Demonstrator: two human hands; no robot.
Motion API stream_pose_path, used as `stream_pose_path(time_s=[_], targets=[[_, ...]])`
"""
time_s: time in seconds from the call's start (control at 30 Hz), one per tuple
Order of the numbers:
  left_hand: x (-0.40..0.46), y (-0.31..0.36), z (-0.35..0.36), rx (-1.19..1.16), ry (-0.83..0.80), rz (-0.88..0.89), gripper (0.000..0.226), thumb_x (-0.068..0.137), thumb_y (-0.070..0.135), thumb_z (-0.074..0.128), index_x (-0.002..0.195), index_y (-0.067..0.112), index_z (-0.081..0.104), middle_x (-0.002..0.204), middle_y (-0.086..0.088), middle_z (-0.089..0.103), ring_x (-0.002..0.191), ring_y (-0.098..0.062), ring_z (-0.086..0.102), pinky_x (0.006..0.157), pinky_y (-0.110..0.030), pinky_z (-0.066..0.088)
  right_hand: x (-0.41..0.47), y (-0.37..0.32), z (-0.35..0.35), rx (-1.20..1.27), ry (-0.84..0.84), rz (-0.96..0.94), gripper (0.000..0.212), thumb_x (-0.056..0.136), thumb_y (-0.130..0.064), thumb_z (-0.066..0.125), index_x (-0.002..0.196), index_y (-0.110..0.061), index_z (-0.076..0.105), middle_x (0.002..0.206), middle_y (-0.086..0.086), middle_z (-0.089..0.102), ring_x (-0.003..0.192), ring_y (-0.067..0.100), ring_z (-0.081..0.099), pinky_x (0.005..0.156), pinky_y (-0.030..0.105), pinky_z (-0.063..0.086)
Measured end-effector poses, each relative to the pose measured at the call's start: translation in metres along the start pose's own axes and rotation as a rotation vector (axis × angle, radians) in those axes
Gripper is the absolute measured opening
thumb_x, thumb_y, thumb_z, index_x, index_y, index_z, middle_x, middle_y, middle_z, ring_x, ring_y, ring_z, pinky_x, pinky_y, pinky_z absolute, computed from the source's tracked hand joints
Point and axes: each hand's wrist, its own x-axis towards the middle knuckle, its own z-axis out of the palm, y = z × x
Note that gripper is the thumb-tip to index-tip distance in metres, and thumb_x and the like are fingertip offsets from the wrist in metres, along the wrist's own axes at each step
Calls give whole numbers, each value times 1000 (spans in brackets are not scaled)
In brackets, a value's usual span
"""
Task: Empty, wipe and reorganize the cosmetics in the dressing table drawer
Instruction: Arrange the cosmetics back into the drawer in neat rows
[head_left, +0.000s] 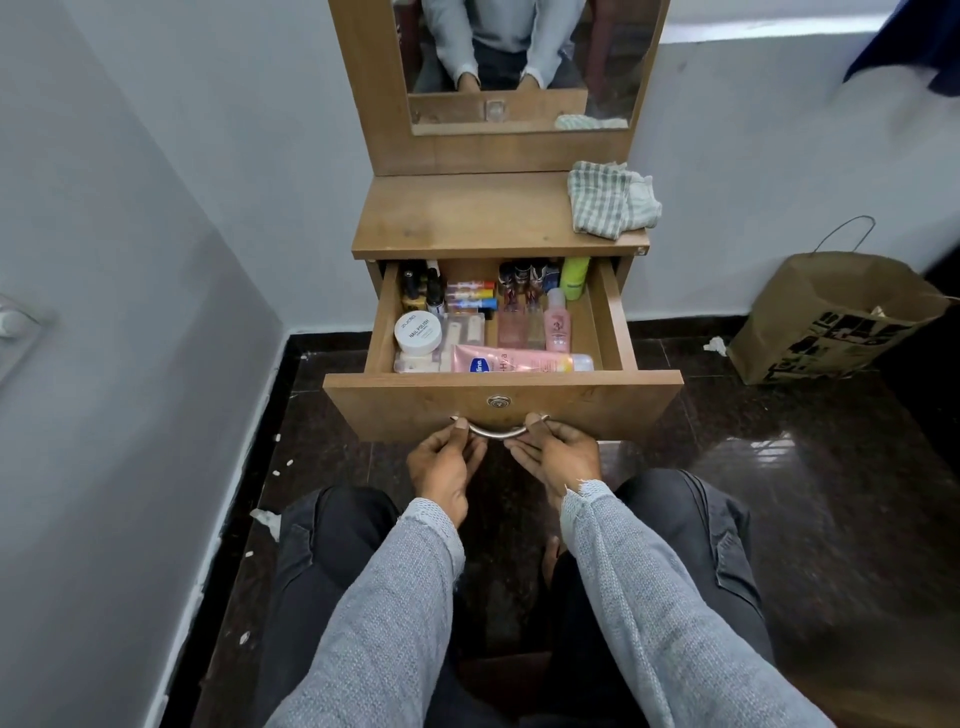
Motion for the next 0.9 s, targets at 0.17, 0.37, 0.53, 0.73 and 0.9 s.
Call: stream_pose_path(time_s=[0.17,0.37,0.53,0.73,0.9], targets=[[29,17,30,29,-1,28,12,91,3,64,79,3,64,76,-7,65,66,-12,64,60,-21,59,30,-24,21,25,3,5,8,94,-3,58,87,-1,56,79,19,64,50,16,68,56,23,59],[67,36,63,50,-14,22,12,91,5,65,78,3,62,72,-9,64,61,-12,64,54,-19,57,68,-49,42,6,3,-21,5,93,-3,59,90,0,56,80,20,65,51,16,68,54,24,58],[94,50,83,72,-47,28,10,91,5,64,81,4,64,69,-8,64,52,-8,64,58,-20,59,95,-63,59,17,15,-36,7,93,-3,59,90,-2,53,79,21,63,48,16,67,47,23,55],[120,60,102,97,-44,26,8,90,7,66,83,4,65,71,-9,66,54,-9,66,56,-20,58,120,-75,71,18,7,-37,6,92,-2,60,89,-2,54,79,22,64,48,18,68,55,26,59],[131,65,111,82,-58,37,13,91,4,64,78,4,64,65,-8,64,50,-8,64,58,-21,58,132,-80,77,28,-3,-47,15,93,-2,58,105,4,54,78,21,63,49,17,68,55,25,59]])
